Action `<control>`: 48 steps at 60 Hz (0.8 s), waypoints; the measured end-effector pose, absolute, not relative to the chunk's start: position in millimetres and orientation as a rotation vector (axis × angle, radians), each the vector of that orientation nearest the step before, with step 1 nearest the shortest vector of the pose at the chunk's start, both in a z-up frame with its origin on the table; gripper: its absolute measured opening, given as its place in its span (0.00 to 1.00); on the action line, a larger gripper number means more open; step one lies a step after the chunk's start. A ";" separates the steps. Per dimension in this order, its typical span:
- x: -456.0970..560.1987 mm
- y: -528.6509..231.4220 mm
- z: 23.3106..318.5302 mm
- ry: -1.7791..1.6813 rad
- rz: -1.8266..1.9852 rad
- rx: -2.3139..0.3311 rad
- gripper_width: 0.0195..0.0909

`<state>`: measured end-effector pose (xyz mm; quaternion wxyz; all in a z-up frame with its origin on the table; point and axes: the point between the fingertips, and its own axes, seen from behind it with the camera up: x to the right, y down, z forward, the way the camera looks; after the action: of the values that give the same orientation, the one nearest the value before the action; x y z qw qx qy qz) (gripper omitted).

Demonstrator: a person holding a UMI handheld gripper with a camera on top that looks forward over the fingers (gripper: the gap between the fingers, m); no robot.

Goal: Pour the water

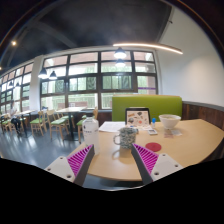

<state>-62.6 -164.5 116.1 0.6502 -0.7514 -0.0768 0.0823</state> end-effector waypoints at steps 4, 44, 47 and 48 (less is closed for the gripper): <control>-93.2 -148.2 109.3 -0.205 0.214 -1.705 0.87; -190.5 41.5 101.7 -0.112 0.058 -1.626 0.51; -193.5 47.7 100.5 -0.125 0.065 -1.621 0.51; -194.9 49.4 98.4 -0.130 0.068 -1.620 0.51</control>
<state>-194.9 49.4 98.4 0.6870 -0.7237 -0.0580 0.0304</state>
